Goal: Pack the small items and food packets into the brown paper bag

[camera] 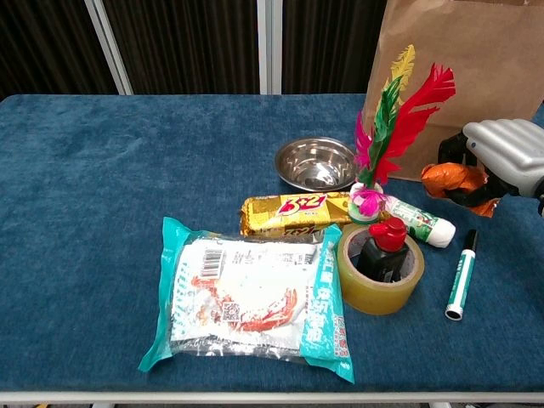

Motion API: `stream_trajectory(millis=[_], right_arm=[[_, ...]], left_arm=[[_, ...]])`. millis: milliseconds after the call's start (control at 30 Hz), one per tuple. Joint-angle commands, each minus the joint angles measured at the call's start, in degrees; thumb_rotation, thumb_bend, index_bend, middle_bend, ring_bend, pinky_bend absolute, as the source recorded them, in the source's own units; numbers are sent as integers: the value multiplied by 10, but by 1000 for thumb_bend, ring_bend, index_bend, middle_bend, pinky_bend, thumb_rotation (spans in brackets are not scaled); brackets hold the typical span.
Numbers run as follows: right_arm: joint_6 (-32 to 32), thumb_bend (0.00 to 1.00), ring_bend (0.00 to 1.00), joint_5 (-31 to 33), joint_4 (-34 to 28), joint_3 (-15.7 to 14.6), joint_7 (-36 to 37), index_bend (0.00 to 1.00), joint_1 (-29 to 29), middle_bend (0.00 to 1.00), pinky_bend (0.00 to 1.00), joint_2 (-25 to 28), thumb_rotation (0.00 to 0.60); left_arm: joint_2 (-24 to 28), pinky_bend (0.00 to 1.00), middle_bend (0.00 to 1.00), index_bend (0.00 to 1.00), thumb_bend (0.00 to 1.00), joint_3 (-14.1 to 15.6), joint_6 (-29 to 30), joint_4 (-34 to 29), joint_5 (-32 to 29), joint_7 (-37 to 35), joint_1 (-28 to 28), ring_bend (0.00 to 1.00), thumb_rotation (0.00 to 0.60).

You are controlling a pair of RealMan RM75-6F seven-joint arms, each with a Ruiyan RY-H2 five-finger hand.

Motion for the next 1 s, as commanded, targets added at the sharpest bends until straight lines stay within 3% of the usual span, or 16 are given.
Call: stream_trajectory(millis=[33,267,500,733,1000], right_arm=[[40,394,508,-30,-71,4,-1,705,-9,592,666,40,600],[95,393,508,-79,-285,36,-45,705,-9,592,666,139,600],[91,394,508,-81,-410,122,-126,706,39,592,666,196,600],[73,394,508,-40,-422,208,-191,708,105,593,665,209,600],[84,394,508,25,-333,291,-211,711,167,593,665,206,600]], left_arm=[[1,118,59,80,136,0,1,-4,1,1,0,0,600],[5,118,59,80,137,2,5,-20,7,10,-2,0,600],[11,119,59,80,138,2,6,-34,10,24,-5,0,600],[16,118,59,80,136,-1,6,-44,7,30,-6,0,600],[19,118,59,80,137,-2,4,-48,7,33,-8,0,600]])
